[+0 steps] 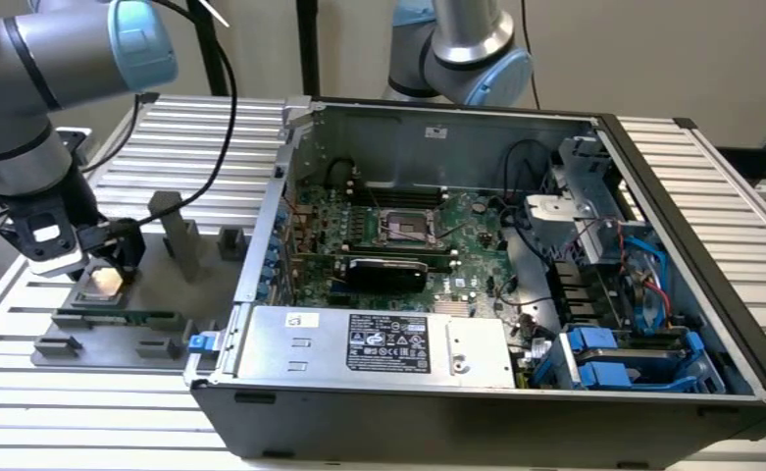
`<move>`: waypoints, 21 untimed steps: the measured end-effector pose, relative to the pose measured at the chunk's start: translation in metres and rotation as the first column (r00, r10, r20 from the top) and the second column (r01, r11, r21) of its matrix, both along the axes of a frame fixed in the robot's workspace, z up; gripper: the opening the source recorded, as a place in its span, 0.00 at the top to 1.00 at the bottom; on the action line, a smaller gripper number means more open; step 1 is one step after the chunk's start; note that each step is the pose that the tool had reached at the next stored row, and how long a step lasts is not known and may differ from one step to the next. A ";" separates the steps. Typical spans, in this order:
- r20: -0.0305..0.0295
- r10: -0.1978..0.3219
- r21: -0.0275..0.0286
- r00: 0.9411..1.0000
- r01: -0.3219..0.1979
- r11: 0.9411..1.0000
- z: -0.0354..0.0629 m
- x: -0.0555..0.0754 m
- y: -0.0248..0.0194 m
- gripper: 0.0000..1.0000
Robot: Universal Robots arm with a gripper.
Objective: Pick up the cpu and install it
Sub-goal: 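Pick up the cpu and move it towards the insertion slot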
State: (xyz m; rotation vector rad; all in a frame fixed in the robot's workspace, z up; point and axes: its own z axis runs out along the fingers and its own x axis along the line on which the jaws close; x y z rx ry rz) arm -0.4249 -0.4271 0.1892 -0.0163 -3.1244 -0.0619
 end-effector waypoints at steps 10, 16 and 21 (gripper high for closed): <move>0.000 0.000 -0.015 1.000 0.000 1.000 -0.0024 0.000 0.0000 0.29; 0.000 0.000 -0.024 1.000 0.000 1.000 -0.0047 0.000 -0.0001 0.29; 0.000 0.002 -0.025 1.000 -0.002 1.000 -0.0054 0.000 0.0000 0.29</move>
